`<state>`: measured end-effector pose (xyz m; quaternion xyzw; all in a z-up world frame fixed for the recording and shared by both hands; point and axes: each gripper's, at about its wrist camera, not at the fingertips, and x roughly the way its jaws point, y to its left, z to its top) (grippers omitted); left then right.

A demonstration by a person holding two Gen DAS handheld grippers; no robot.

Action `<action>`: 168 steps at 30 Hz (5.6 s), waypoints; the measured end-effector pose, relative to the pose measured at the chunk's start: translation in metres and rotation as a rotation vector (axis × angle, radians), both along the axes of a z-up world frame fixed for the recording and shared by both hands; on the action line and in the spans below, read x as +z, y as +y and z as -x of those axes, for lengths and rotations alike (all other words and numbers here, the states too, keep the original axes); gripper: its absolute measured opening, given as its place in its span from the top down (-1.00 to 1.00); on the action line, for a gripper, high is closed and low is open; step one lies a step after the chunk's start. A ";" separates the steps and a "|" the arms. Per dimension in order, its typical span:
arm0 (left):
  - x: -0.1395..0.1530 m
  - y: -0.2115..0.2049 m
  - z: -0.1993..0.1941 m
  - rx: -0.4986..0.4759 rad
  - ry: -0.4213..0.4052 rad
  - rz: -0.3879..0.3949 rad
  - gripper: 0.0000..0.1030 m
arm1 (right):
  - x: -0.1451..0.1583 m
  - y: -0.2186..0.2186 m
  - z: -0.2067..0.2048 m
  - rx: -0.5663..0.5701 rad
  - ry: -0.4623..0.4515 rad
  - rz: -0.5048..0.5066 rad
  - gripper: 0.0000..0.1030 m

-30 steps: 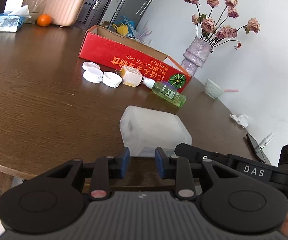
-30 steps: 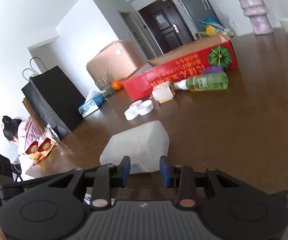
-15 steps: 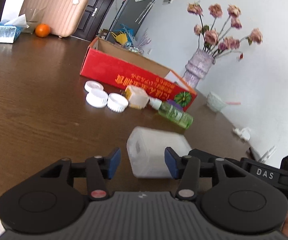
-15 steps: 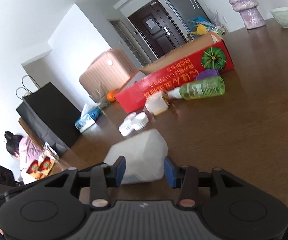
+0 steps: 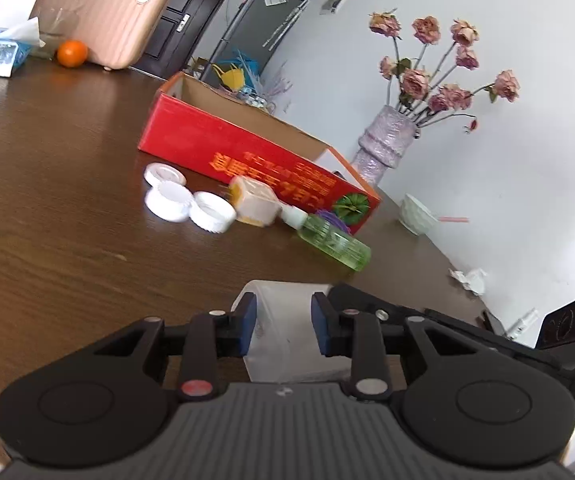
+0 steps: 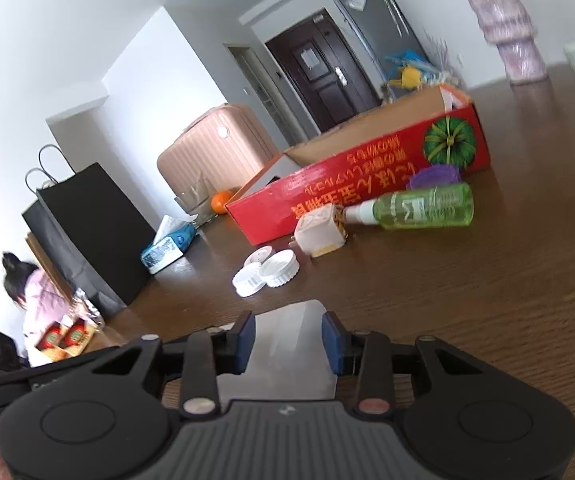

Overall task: Organize rigid objects
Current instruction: 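Lift the white container with both tools and carry it over the box, then open both tools to drop the container into the box and withdraw, then grasp white screw cap with left tool while right tool grasps white lid, then carry both caps over the box and open both tools to release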

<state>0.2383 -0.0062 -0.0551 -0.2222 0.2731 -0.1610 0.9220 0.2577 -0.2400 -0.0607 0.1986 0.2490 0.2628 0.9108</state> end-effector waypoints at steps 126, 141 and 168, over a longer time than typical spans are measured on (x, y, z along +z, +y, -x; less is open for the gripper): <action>-0.002 0.046 -0.122 -0.081 0.000 -0.409 0.23 | 0.042 0.063 -0.071 0.022 -0.091 0.386 -0.47; 0.005 0.114 -0.081 0.020 0.068 -0.341 0.23 | 0.024 0.141 -0.120 0.029 0.003 0.507 0.23; 0.056 0.000 0.082 0.006 -0.138 -0.346 0.24 | 0.055 0.006 0.097 -0.075 -0.174 0.379 0.24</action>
